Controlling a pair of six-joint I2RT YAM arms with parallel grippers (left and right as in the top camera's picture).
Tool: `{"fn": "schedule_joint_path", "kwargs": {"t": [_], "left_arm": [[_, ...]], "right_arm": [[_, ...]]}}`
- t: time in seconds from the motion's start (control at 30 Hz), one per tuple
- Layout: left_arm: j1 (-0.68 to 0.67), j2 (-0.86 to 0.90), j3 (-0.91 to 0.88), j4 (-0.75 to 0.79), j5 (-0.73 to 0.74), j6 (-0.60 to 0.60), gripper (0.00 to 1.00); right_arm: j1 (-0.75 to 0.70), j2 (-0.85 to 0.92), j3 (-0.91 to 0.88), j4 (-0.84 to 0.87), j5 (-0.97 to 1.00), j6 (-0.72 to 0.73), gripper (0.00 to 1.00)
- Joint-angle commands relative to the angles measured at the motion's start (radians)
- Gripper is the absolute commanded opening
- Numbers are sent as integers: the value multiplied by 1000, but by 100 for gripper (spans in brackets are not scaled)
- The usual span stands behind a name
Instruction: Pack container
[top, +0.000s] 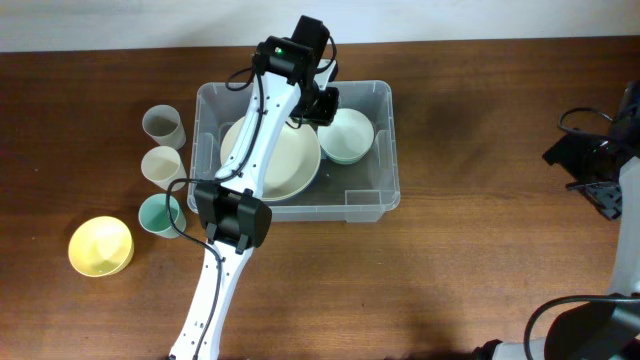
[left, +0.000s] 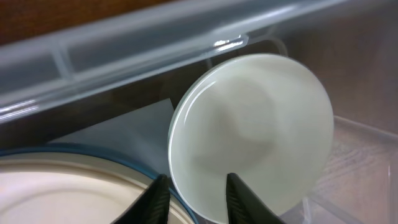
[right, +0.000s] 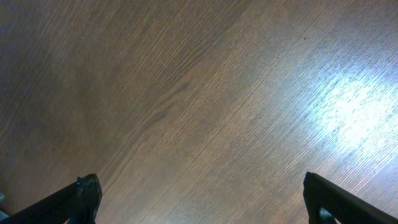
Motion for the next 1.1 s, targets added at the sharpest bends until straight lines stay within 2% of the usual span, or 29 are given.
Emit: {"fn": "schedule_joint_path", "kwargs": {"t": [0.0, 0.17, 0.27, 0.43, 0.57, 0.77, 0.8, 0.97, 1.07], "left_arm": [[8, 10, 5, 16, -16, 10, 36], [46, 9, 100, 6, -15, 10, 47], [90, -9, 199, -28, -18, 10, 61], [182, -134, 198, -61, -101, 17, 72], [274, -225, 198, -158, -203, 16, 78], [414, -324, 195, -166, -186, 1, 87], [438, -339, 195, -166, -180, 1, 92], [527, -403, 185, -166, -171, -18, 92], [570, -471, 98, -166, -172, -40, 93]], "right_arm": [[-2, 3, -6, 2, 2, 4, 99], [-2, 3, -6, 3, 2, 4, 99], [-2, 3, -6, 2, 2, 4, 99], [-2, 3, -6, 2, 2, 4, 99], [-2, 3, -6, 2, 2, 4, 99], [-2, 3, -6, 2, 2, 4, 99], [-2, 3, -6, 2, 2, 4, 99], [-2, 3, -6, 2, 2, 4, 99], [-2, 3, -6, 2, 2, 4, 99]]}}
